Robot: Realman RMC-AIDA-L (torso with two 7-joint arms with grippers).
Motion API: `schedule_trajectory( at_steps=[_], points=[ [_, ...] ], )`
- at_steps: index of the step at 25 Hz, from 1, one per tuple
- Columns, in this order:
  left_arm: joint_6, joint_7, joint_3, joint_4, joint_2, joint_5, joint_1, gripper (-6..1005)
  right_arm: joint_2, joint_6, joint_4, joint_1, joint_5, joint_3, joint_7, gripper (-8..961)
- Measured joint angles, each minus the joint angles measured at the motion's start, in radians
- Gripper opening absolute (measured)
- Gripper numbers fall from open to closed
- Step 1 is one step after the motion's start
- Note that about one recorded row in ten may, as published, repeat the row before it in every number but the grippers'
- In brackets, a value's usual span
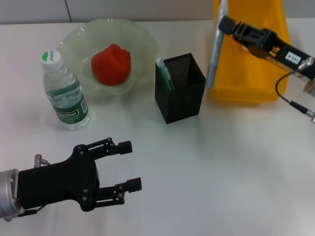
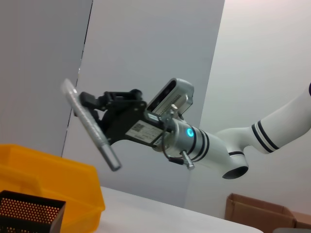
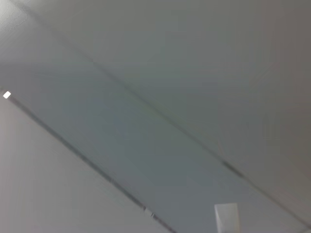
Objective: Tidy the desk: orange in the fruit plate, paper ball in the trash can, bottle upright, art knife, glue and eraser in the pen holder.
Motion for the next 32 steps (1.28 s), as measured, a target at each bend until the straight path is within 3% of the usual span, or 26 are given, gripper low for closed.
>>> schedule_trajectory(
  at_steps=[9,14,15,22,32],
  points=[
    [0.003,0.022,0.0,-0.005,0.0,0.0,-0.004,783,0.004,0.097,0.064,0.047,0.052,0.011,-0.126,120],
    [0.003,0.024,0.001,-0.006,-0.001,0.0,-0.005,783,0.008,0.146,0.113,0.095,0.053,0.002,-0.327,120],
    [0.003,0.024,0.001,-0.006,-0.001,0.0,-0.005,783,0.008,0.167,0.138,0.112,0.053,0.002,-0.441,120],
    [0.003,0.025,0.001,-0.006,-0.001,0.0,-0.004,783,0.009,0.189,0.183,0.136,0.053,0.002,-0.72,119],
    [0.006,0.025,0.0,-0.007,-0.001,0.0,0.003,783,0.01,0.21,0.188,0.144,0.04,-0.034,-0.839,118]
  ],
)
